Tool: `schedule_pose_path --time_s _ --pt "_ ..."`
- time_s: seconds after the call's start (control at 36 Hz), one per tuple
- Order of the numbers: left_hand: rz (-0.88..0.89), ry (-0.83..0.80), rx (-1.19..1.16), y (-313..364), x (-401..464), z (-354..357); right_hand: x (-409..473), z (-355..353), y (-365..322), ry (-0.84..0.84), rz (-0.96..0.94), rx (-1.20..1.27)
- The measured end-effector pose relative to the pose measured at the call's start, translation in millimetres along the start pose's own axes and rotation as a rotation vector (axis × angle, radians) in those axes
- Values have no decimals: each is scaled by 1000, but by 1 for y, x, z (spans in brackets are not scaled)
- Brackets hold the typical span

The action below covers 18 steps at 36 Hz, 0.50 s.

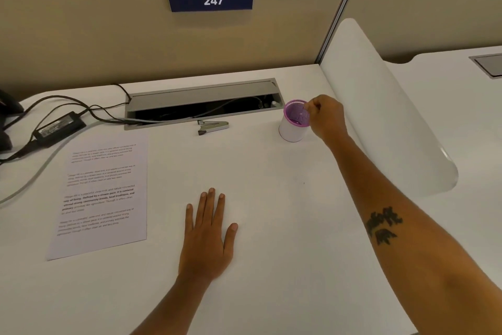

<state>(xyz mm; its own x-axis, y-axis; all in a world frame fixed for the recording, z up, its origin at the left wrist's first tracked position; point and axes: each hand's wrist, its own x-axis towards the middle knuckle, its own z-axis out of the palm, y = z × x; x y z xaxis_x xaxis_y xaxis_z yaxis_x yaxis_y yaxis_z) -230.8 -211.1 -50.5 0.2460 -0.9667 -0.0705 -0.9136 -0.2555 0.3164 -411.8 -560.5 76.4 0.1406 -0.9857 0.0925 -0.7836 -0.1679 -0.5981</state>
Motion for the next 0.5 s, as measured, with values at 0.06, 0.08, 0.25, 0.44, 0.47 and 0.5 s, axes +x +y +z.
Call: schedule_pose_path --time_s 0.06,0.08,0.25,0.44,0.47,0.5 --pt "-4 -3 2 0 0 0 5 1 0 3 -26 -39" --pt "-5 -4 2 0 0 0 6 0 0 8 -45 -54" --pt "-2 8 -15 0 0 -1 10 -3 0 2 -92 -97" --pt "-3 3 -9 0 0 0 5 -5 -1 41 -125 -121" --pt "-3 3 -8 0 0 0 4 -5 0 46 -122 -110" --pt "-4 4 -11 0 0 0 3 -6 0 45 -119 -101"
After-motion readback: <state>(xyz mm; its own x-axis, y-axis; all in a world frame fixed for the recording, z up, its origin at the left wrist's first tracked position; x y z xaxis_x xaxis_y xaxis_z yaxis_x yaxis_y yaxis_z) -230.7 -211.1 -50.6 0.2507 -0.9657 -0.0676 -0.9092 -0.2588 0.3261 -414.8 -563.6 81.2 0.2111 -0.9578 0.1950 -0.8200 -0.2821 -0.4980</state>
